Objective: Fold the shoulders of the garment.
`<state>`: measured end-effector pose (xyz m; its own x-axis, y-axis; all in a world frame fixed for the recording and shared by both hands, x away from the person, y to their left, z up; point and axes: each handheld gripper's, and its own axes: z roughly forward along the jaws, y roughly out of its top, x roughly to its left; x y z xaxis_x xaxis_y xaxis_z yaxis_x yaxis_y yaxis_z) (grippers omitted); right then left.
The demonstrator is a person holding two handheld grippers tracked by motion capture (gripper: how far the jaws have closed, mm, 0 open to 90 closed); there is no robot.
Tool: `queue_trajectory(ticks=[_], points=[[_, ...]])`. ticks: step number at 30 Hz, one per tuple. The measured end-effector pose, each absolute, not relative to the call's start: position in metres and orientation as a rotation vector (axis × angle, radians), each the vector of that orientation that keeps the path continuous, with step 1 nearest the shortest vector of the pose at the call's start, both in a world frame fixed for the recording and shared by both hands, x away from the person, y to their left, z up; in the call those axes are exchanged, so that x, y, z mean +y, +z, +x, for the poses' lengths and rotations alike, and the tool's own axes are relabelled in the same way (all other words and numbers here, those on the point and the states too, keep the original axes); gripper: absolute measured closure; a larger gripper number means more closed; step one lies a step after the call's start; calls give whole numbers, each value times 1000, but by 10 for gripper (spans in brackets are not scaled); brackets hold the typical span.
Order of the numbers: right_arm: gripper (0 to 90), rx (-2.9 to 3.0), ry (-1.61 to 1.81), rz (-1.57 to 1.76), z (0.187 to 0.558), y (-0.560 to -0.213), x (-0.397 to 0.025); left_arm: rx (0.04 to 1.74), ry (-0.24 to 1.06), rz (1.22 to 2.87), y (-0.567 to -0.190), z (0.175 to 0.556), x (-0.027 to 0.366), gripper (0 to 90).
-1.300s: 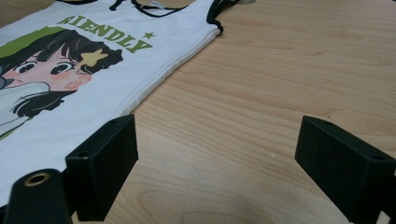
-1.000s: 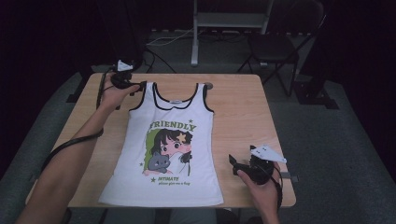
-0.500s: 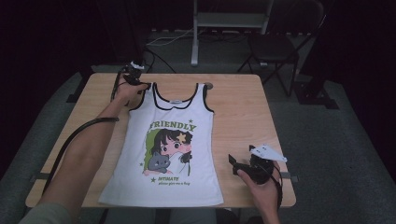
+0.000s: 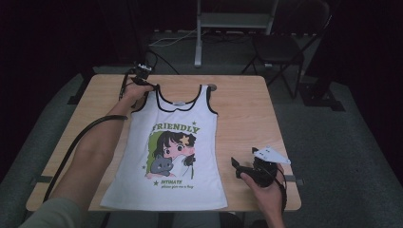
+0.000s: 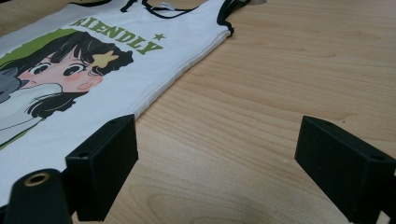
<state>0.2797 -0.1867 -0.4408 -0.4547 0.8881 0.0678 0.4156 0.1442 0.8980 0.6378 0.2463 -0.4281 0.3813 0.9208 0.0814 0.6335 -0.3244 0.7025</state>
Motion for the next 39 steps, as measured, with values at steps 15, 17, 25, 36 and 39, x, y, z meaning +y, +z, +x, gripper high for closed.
queue_trajectory(ticks=[15,17,25,36,39], points=[[128,1943,1274,1236,279,-441,-187,1301,639,2061,-413,627,244,861],[128,1945,1270,1235,279,-441,-186,1304,636,2055,-412,626,244,862],[128,1944,1273,1234,279,-441,-186,1293,643,2050,-406,621,242,865],[128,1947,1274,1232,279,-441,-186,1264,663,2038,-390,603,239,865],[128,1948,1273,1227,279,-441,-186,1243,672,2042,-386,598,235,865]])
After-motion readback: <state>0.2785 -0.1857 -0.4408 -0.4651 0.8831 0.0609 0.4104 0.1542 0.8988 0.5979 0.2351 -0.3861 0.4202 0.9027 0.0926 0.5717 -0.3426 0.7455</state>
